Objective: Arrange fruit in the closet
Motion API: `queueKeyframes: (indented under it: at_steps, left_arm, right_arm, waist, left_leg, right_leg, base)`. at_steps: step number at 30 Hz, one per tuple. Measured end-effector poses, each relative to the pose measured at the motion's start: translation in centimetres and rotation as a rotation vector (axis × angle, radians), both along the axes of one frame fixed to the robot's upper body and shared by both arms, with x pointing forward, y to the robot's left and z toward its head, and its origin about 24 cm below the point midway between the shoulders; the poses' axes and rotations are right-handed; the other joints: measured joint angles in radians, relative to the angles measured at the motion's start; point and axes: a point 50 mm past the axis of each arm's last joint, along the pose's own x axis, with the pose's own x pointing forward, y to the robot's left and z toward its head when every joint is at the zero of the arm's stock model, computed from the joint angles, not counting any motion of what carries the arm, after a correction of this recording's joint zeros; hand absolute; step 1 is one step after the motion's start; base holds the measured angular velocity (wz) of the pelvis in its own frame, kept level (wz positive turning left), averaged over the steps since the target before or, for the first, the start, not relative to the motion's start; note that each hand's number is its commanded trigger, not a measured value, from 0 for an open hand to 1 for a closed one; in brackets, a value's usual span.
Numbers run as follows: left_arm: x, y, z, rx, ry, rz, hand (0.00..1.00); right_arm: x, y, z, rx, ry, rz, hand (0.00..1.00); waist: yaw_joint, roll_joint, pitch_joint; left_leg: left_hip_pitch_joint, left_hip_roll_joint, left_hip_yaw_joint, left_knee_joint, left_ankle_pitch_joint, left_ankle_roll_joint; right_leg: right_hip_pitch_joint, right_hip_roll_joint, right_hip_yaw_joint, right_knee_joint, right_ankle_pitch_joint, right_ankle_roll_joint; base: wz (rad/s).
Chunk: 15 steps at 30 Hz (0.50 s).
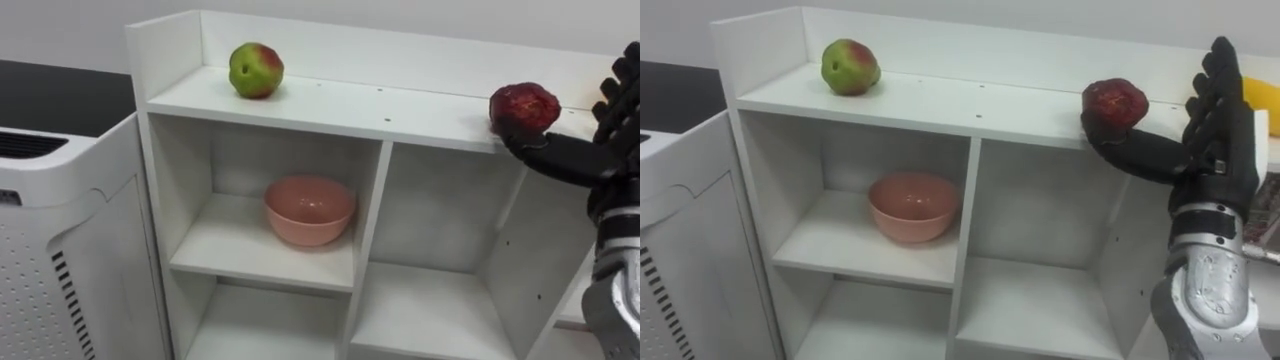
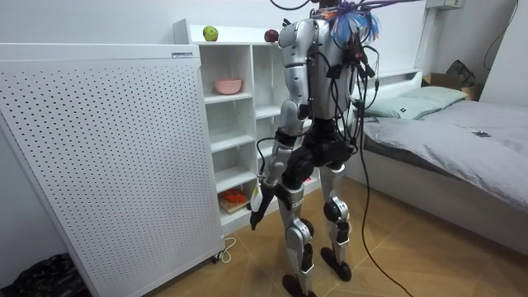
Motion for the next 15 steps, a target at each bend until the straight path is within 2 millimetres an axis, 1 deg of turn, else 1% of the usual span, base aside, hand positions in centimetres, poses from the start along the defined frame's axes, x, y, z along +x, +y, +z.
queueKeyframes:
  at_steps: [1, 2, 4, 8, 12, 15]
  left_arm:
    - [-0.1, 0.2, 0.0, 0.004, 0.001, 0.010, 0.00]
    - [-0.1, 0.2, 0.0, 0.007, 0.004, 0.010, 0.00]
    - [0.0, 0.3, 0.1, 0.008, 0.002, 0.010, 0.00]
    - [-0.2, 0.7, 0.2, 0.022, 0.014, 0.006, 0.00]
    - [-0.5, 1.1, 0.2, 0.034, 0.035, 0.012, 0.00]
    - [-0.4, 1.3, 0.3, 0.031, 0.035, 0.011, 0.00]
  right_arm:
    - [0.2, -0.2, -0.3, 0.006, 0.015, 0.001, 0.00]
    - [0.3, -0.5, -0.5, 0.007, 0.032, -0.006, 0.00]
    - [0.7, -0.8, -0.7, 0.012, 0.057, -0.017, 0.00]
    - [1.6, -1.2, -0.7, 0.035, 0.087, -0.024, 0.00]
    - [1.8, -1.3, -0.6, 0.040, 0.105, -0.023, 0.00]
    - [1.9, -1.3, -0.4, 0.040, 0.110, -0.023, 0.00]
  waist:
    - [0.000, -0.006, -0.0047]
    - [0.000, -0.011, -0.0073]
    - [-0.001, -0.014, -0.0086]
    - [-0.001, -0.018, -0.0076]
    - [0.000, -0.020, -0.0062]
    - [-0.002, -0.025, -0.0083]
  left_leg:
    - [0.001, 0.000, -0.001, 0.000, 0.000, 0.000]
    - [0.002, 0.000, -0.001, 0.000, 0.000, 0.000]
    - [0.005, 0.000, 0.000, 0.002, 0.000, 0.000]
    - [0.001, 0.001, 0.001, 0.006, 0.001, -0.001]
    - [-0.001, 0.001, 0.001, 0.001, 0.001, -0.002]
    - [-0.009, 0.001, 0.002, 0.003, 0.002, -0.002]
  right_leg:
    - [0.001, 0.000, -0.002, 0.000, 0.000, 0.000]
    - [0.004, 0.000, -0.002, 0.000, 0.000, 0.000]
    - [0.009, 0.000, -0.003, 0.000, 0.000, 0.000]
    - [0.010, 0.000, -0.003, 0.001, 0.000, 0.000]
    - [0.008, 0.000, -0.005, 0.002, 0.001, -0.001]
    - [0.001, 0.000, -0.006, 0.002, 0.003, -0.004]
  base:
    - [0.00]
    - [0.00]
    - [0.00]
    - [0.00]
    - [0.00]
    - [0.00]
